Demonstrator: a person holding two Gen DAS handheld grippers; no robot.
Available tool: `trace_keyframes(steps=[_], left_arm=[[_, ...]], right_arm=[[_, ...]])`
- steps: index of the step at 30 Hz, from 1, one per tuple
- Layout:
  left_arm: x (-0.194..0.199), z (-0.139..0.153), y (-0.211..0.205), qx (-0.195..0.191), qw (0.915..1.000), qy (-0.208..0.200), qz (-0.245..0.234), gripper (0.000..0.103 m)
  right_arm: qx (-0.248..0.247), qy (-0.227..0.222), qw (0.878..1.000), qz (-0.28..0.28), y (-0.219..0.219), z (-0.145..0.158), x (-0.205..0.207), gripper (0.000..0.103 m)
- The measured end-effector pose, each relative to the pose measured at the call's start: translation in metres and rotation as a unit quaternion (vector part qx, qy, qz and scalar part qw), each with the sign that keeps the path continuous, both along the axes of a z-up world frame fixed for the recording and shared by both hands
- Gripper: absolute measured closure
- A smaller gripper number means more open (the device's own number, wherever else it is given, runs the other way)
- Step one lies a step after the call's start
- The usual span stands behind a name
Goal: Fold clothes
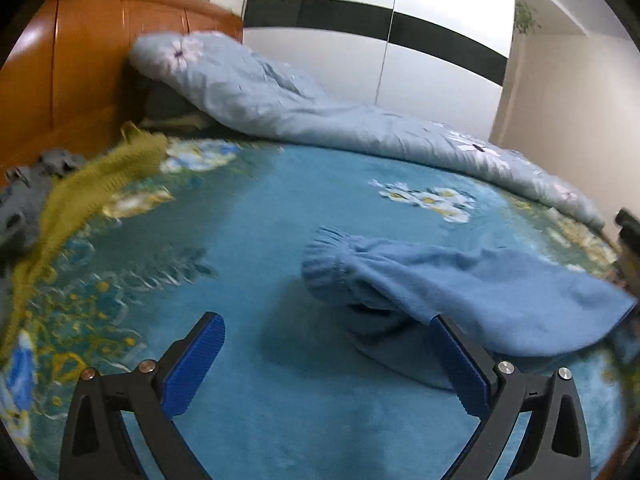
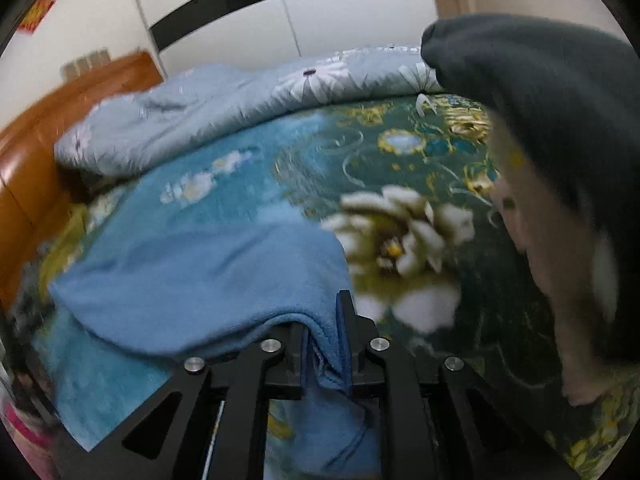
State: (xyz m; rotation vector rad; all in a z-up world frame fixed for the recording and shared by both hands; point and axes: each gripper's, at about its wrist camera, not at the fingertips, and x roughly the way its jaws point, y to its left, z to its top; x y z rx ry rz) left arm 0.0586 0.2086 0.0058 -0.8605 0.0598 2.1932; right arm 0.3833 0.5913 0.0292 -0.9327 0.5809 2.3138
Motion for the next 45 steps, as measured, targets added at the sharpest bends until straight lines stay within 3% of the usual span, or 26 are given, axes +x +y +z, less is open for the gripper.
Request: trace_keyframes(steps=[3, 6, 11, 16, 19, 22, 27, 34, 39, 45], left_arm=[[-0.006, 0.0, -0.005, 0.03, 0.9986, -0.044, -0.004, 0.0], [-0.011, 0.005, -0.005, 0.042, 0.9965, -0.071, -0.001, 0.0], [-0.03, 0.008, 0.009, 0.061, 0.9892, -0.133, 0.004, 0.002], [-0.043, 0.003, 0.022, 0.069, 0.9789, -0.191, 0.021, 0.032], [-0.051, -0.003, 0.027, 0.06, 0.9744, -0.214, 0.034, 0.063], [-0.057, -0.009, 0.029, 0.076, 0.9661, -0.244, 0.034, 0.076], [-0.064, 0.01, 0.033, 0.097, 0.9686, -0.228, 0.026, 0.08], [-0.067, 0.057, 0.032, 0.108, 0.9768, -0.184, 0.015, 0.084], [-0.059, 0.073, 0.025, 0.111, 0.9802, -0.164, 0.011, 0.084], [-0.055, 0.08, 0.01, 0.113, 0.9823, -0.149, 0.016, 0.084]], right_arm=[[0.035, -0.032, 0.999, 0.015, -0.016, -0.006, 0.004, 0.07], [0.062, -0.037, 0.997, 0.032, -0.032, -0.001, 0.016, 0.054], [0.099, -0.054, 0.993, 0.047, -0.043, 0.01, 0.016, 0.052], [0.113, -0.075, 0.99, 0.036, -0.031, 0.008, 0.003, 0.052], [0.108, -0.072, 0.991, 0.031, -0.024, 0.008, 0.001, 0.052], [0.11, -0.075, 0.991, 0.033, -0.023, 0.008, -0.003, 0.052], [0.108, -0.08, 0.99, 0.045, -0.019, 0.007, -0.018, 0.052], [0.1, -0.055, 0.99, 0.085, -0.019, 0.017, -0.049, 0.052], [0.083, -0.044, 0.99, 0.105, -0.023, 0.026, -0.062, 0.053], [0.093, -0.06, 0.988, 0.107, -0.037, 0.026, -0.048, 0.053]])
